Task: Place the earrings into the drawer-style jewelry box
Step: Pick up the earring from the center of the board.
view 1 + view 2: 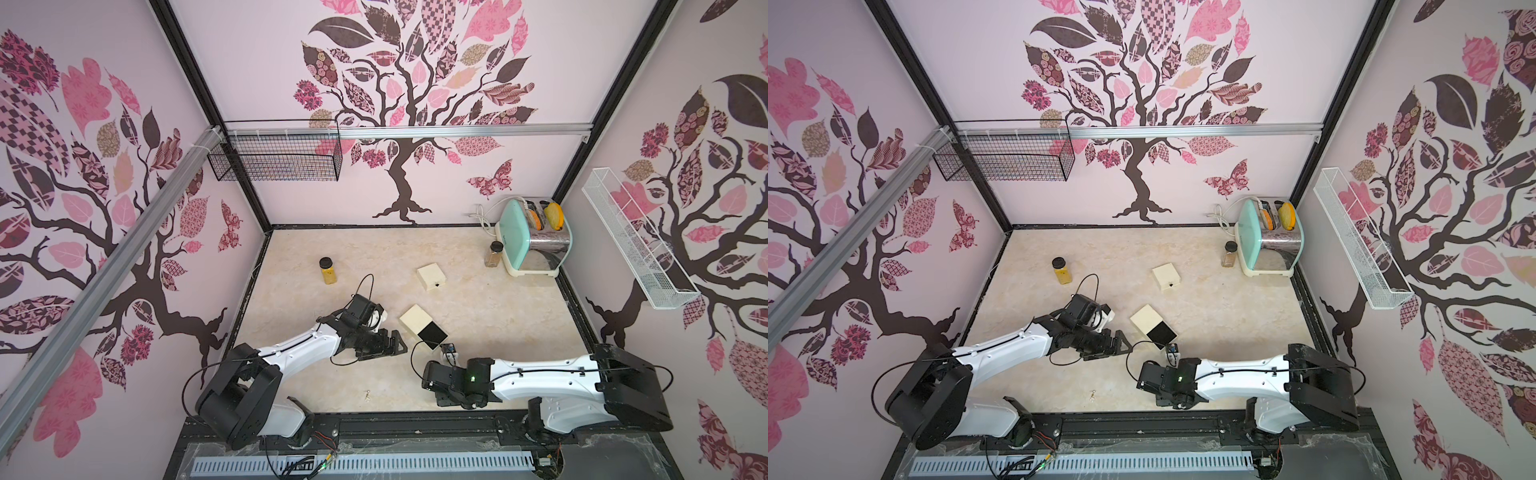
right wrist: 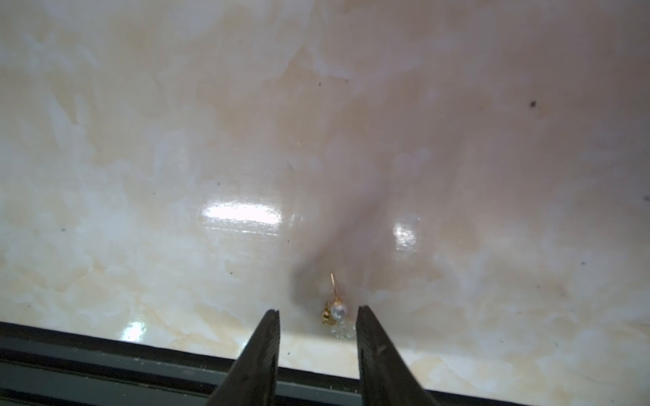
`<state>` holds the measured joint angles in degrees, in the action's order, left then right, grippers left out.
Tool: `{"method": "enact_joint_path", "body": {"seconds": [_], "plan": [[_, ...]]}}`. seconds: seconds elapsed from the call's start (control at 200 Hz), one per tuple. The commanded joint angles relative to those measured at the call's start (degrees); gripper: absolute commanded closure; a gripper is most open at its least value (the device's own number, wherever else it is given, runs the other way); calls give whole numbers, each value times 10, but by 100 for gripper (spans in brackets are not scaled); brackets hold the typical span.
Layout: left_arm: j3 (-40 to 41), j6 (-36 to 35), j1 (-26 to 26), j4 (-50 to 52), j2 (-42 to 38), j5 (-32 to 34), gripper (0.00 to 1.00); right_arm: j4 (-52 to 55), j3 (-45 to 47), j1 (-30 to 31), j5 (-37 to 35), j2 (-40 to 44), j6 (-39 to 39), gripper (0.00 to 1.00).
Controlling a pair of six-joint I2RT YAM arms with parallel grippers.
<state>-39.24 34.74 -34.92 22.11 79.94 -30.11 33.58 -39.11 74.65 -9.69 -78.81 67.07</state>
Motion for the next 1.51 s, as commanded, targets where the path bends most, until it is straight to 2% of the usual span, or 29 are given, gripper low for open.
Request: {"method": "enact_joint_path", "body": {"seconds": [0.0,0.39,0.82,1.09,1.345,1.501], "plan": [[2,0,-2,-10,6,-4,2,11,5,-2,3,-6,-3,63],[3,0,-2,-14,8,-5,2,10,18,-11,1,-14,-5,66],[1,-1,-2,-13,8,-3,2,5,16,-12,7,-15,-11,84],[0,-1,-2,-11,10,1,2,4,18,-12,-5,-5,-17,92],[-10,-1,2,-8,21,5,2,-12,34,-35,-22,39,-50,98],[-14,4,16,-13,22,-2,2,-30,29,-38,-72,70,-126,98]]}}
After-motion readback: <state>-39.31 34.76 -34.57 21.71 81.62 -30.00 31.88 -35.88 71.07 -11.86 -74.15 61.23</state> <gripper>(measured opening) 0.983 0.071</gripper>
